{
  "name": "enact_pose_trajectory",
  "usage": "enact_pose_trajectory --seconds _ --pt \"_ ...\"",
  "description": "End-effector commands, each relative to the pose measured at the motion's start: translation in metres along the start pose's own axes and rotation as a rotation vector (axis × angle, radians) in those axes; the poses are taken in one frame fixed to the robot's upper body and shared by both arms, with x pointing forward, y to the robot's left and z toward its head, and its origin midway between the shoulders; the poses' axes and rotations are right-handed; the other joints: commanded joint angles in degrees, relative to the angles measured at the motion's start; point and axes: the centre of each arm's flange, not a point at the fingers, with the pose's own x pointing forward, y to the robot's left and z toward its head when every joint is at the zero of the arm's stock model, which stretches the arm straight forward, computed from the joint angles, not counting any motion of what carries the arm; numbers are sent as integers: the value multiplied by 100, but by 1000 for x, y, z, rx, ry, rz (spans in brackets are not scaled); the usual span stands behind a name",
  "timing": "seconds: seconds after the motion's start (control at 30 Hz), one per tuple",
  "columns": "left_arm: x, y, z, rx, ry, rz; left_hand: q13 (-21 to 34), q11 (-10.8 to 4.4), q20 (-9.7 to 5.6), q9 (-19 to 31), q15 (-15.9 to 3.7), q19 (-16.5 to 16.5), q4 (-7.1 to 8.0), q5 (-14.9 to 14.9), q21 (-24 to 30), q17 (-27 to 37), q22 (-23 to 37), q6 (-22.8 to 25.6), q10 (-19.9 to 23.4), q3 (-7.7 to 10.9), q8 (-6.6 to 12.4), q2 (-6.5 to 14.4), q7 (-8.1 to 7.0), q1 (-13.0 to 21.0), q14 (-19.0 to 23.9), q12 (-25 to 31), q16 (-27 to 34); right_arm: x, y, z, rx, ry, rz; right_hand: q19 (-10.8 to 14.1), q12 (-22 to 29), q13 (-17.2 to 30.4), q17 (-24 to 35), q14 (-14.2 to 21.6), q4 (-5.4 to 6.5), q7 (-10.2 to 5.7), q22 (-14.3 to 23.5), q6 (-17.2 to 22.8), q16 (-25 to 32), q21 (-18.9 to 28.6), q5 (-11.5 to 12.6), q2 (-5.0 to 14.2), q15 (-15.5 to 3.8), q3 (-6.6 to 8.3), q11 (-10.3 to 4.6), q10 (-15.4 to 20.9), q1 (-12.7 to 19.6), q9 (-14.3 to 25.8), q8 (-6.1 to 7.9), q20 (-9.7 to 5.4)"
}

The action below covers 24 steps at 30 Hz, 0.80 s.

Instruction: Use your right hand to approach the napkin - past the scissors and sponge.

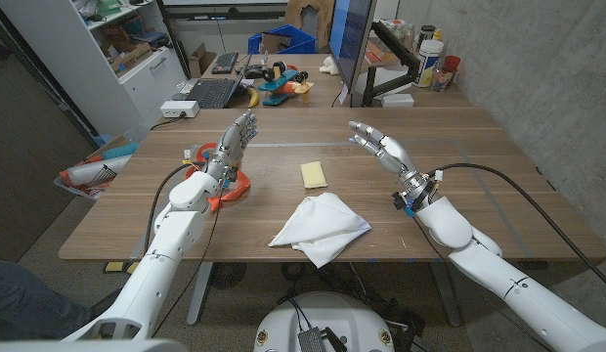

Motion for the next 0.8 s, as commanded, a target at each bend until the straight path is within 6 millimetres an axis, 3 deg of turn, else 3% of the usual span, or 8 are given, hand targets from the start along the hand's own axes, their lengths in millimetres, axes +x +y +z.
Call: enact_pose_trajectory --seconds 0.03,0.8 --pt "3 -2 -2 3 6 -4 -4 -8 54 25 8 -16 -42 0 -19 24 22 48 1 11 -16 56 8 7 23 -21 -26 -2 9 16 -157 -66 41 67 14 15 -11 73 -37 -27 15 72 28 -39 36 -9 -30 15 -17 86 -23 32 45 -4" --pt "1 -6 2 10 1 -9 -4 -13 79 24 14 3 -61 0 -91 24 25 84 12 1 -12 72 4 -4 30 -22 -27 -2 18 32 -240 -123 101 92 2 16 -57 143 -73 -156 16 228 29 -135 89 -18 -74 12 -89 179 -30 33 65 -11"
